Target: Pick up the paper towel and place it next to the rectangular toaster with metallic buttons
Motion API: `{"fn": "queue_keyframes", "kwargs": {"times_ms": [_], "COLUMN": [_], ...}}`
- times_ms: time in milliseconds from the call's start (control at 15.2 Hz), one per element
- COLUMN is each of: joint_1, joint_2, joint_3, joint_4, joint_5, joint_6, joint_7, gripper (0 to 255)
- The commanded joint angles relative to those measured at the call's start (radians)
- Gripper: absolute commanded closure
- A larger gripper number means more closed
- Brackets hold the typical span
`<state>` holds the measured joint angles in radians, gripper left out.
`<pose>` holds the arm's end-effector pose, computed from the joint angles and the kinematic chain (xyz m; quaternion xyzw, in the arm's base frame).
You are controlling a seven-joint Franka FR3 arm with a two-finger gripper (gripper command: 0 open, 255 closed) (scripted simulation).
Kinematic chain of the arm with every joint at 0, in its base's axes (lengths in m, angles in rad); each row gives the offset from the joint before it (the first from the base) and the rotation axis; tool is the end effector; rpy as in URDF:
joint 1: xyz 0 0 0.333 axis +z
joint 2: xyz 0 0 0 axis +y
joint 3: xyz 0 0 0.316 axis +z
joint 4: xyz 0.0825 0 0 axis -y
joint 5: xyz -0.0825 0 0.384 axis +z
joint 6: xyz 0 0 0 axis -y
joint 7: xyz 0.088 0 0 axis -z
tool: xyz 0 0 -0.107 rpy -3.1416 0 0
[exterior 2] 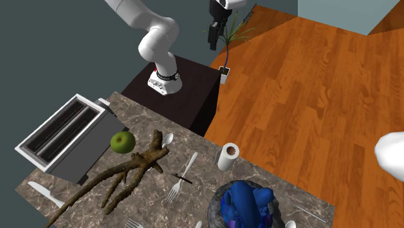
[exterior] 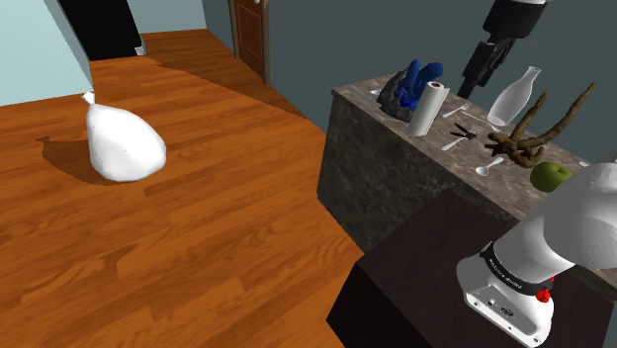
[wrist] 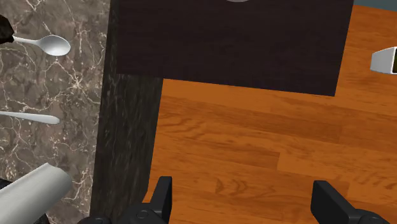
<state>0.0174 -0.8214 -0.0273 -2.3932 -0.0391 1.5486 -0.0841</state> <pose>0.2945 -0.0096 0.5817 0.9990 0.0413 -0.0121 0.0091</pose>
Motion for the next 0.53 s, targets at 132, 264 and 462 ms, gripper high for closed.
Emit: {"fn": "queue_keyframes", "kwargs": {"times_ms": [132,264,462], "joint_1": [-0.013,-0.026,-0.042], "joint_2": [0.044,0.093,0.172], "joint_3": [-0.035,-0.070,-0.121], "joint_4": [0.004,0.013,0.035], "joint_5": [-0.024,-0.046,-0.072], "joint_6": [0.042,0.084,0.145], "joint_7": [-0.032,-0.063,-0.109], "gripper": [0,0,0]}}
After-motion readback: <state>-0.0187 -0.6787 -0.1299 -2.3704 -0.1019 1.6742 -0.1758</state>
